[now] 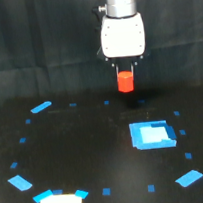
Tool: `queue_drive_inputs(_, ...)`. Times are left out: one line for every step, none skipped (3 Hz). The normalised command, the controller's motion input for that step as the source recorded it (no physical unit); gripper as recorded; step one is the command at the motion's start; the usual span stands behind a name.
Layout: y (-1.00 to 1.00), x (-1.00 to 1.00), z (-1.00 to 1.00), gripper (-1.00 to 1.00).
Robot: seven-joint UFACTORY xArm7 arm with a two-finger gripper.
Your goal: Pick up the red object from the table
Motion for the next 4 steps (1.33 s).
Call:
queue_drive_inputs(-1.0,-0.32,0.9,-1.0)
queue_drive_inputs(-0.79,-0.12,1.0,-1.0)
queue_drive_inputs(-0.35,-0.17,0.4,-1.0)
queue_drive_inputs(-0.28,-0.33,-0.2,-1.0)
